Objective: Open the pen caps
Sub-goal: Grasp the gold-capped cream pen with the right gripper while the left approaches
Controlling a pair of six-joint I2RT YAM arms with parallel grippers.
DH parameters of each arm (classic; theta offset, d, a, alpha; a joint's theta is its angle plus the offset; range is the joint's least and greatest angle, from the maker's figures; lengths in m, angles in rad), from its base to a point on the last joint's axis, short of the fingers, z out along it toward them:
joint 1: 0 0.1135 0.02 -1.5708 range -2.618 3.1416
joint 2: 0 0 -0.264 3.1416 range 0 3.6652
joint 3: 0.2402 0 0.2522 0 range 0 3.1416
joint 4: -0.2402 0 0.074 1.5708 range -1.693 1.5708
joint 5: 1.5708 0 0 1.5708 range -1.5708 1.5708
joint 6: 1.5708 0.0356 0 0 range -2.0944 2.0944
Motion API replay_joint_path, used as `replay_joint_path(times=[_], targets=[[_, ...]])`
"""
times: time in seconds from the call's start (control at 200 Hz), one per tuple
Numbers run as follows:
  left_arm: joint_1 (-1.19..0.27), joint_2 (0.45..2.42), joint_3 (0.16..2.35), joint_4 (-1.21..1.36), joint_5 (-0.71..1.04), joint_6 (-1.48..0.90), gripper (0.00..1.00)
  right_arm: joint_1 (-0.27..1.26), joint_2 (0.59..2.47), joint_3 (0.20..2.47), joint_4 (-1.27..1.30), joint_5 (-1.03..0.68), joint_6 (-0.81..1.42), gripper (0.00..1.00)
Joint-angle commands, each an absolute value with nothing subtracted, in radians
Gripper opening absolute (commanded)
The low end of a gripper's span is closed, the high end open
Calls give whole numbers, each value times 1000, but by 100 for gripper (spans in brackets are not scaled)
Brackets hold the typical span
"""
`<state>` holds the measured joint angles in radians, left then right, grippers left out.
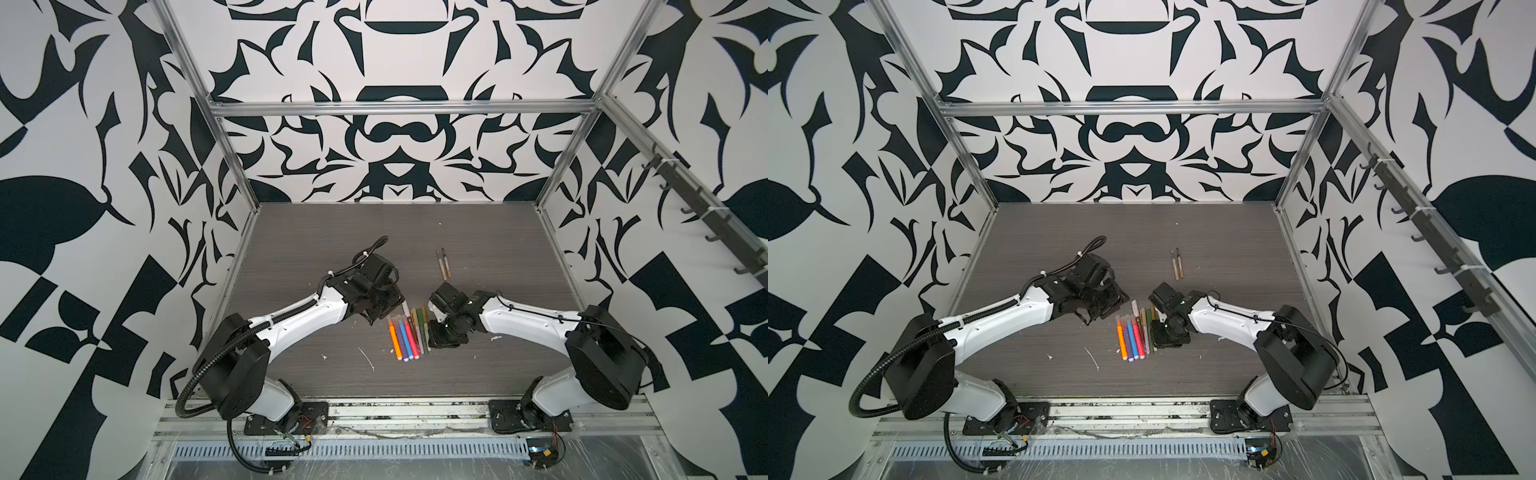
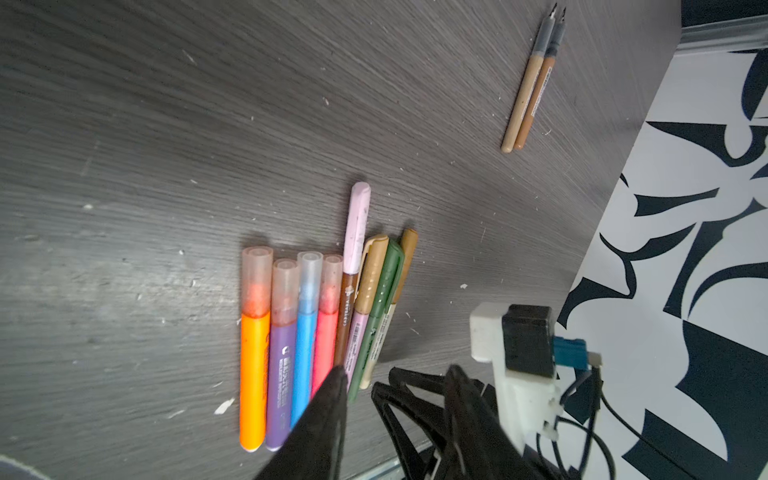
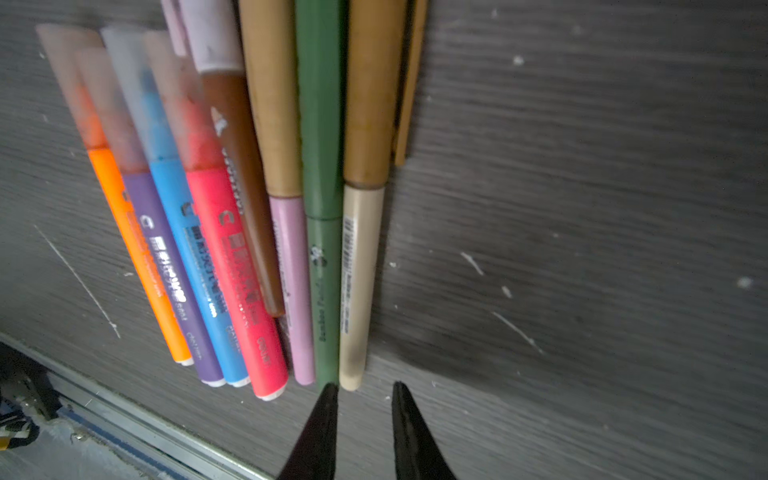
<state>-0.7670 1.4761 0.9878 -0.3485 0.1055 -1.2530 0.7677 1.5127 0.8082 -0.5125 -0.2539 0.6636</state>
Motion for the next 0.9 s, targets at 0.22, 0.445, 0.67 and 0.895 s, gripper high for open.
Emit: replay_joint_path(times=[0.22, 0.445, 0.67, 0.895], targets=[[-742, 1437, 987, -385, 121, -1235, 42, 774, 1569, 857, -524, -230, 676, 26], [-739, 1422, 981, -384, 120, -1236, 42, 774, 1543, 859, -593, -121, 690, 24], [-739, 1423, 988, -380, 124, -1234, 43, 773, 1597, 889, -615, -85, 624, 22], [-735, 1419, 1051, -474, 167, -1186, 46, 772, 1666, 933, -653, -78, 513, 5]])
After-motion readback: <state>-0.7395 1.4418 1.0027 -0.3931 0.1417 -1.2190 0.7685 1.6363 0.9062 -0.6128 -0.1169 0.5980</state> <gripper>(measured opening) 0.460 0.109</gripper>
